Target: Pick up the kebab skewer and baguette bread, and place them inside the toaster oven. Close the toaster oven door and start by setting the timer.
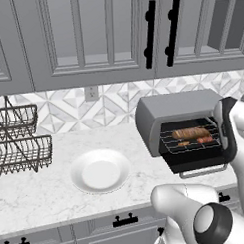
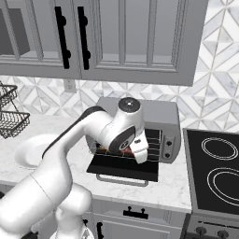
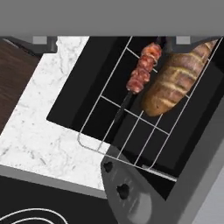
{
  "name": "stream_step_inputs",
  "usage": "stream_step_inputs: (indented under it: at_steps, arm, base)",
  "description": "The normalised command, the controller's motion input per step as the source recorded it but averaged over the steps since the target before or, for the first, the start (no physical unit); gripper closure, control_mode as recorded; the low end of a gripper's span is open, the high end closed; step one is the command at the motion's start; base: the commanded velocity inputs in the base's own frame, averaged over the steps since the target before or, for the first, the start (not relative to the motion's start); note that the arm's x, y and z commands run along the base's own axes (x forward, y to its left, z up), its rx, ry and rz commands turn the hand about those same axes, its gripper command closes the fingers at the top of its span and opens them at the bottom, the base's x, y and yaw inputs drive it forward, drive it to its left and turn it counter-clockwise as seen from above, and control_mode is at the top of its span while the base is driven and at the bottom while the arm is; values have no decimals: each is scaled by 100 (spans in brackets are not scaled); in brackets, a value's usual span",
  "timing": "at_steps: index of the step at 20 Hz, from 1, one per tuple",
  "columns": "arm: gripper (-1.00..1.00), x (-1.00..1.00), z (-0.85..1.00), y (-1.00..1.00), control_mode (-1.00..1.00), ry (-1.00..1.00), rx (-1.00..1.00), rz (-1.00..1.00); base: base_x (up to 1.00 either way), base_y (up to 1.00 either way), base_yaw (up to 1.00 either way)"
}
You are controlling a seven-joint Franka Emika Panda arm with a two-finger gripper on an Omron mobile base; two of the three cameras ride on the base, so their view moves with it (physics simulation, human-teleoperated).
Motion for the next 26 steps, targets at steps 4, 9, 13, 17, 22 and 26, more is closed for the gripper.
stream_step_inputs:
  at_steps: [4, 9, 13, 17, 22, 26]
  arm:
    - [-100, -24, 0, 1, -100, -11, -21, 83]
    - [-100, -39, -1, 4, -100, -15, -29, 54]
    - [-100, -24, -26, 2, -100, -25, -22, 21]
    - [-100, 0, -47, 4, -100, -33, -15, 3]
    - [-100, 0, -35, 2, -100, -27, -14, 3]
    - [-100, 0, -1, 0, -100, -4, -13, 8]
  base:
    - [0, 0, 0]
    - [0, 0, 0]
    - [0, 0, 0]
    - [0, 0, 0]
    - [0, 0, 0]
    - [0, 0, 0]
